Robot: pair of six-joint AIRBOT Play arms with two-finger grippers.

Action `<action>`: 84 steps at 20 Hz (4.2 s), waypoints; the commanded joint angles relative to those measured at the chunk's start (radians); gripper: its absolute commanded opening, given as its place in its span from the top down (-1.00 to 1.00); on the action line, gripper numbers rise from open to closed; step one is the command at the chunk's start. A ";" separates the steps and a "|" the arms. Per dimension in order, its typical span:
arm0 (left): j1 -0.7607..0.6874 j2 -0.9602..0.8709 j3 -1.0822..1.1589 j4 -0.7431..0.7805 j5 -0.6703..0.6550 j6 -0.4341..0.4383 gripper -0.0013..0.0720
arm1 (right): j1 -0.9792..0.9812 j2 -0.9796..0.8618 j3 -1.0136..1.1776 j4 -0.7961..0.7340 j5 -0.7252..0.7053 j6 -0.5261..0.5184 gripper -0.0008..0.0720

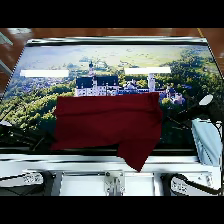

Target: Fold the shirts.

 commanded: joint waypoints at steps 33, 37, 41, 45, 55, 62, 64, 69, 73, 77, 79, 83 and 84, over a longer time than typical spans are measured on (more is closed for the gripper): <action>0.063 0.000 -0.102 -0.077 0.045 0.040 0.06 | 0.000 0.002 -0.005 0.030 0.025 0.000 -0.43; 0.046 0.001 -0.118 -0.077 -0.003 0.108 0.86 | 0.000 0.002 -0.005 0.006 0.051 0.000 -0.43; 0.065 0.006 -0.103 -0.089 -0.018 0.139 0.86 | 0.000 0.041 -0.127 0.033 0.089 -0.047 -0.43; 0.065 0.008 -0.093 -0.106 -0.020 0.159 0.86 | 0.000 0.190 -0.383 0.221 -0.060 -0.097 -0.43; 0.065 0.008 -0.093 -0.131 -0.020 0.179 0.86 | 0.001 0.228 -0.487 0.169 -0.084 -0.097 -0.43; 0.065 0.008 -0.093 -0.166 -0.023 0.193 0.86 | 0.001 0.144 -0.535 0.289 -0.187 -0.141 -0.37; 0.065 0.009 -0.093 -0.166 -0.023 0.192 0.86 | 0.001 0.120 -0.535 0.295 -0.175 -0.155 0.08; 0.064 0.023 -0.066 -0.229 -0.023 0.220 0.86 | 0.000 0.161 -0.454 0.377 -0.076 -0.411 0.83; 0.060 0.043 0.051 -0.396 -0.020 0.233 0.86 | 0.001 0.179 -0.277 0.428 -0.111 -0.382 0.83; -0.019 0.042 0.209 -0.404 0.051 0.172 0.87 | 0.001 0.131 -0.100 0.432 -0.162 -0.320 0.83; -0.080 0.031 0.280 -0.405 0.116 0.134 0.86 | 0.001 0.048 -0.010 0.452 -0.155 -0.296 0.83; -0.188 -0.050 0.426 -0.404 0.187 0.073 0.86 | 0.005 -0.140 0.176 0.557 -0.157 -0.280 0.83; -0.202 -0.075 0.454 -0.404 0.203 0.053 0.86 | 0.018 -0.186 0.229 0.556 -0.157 -0.270 0.83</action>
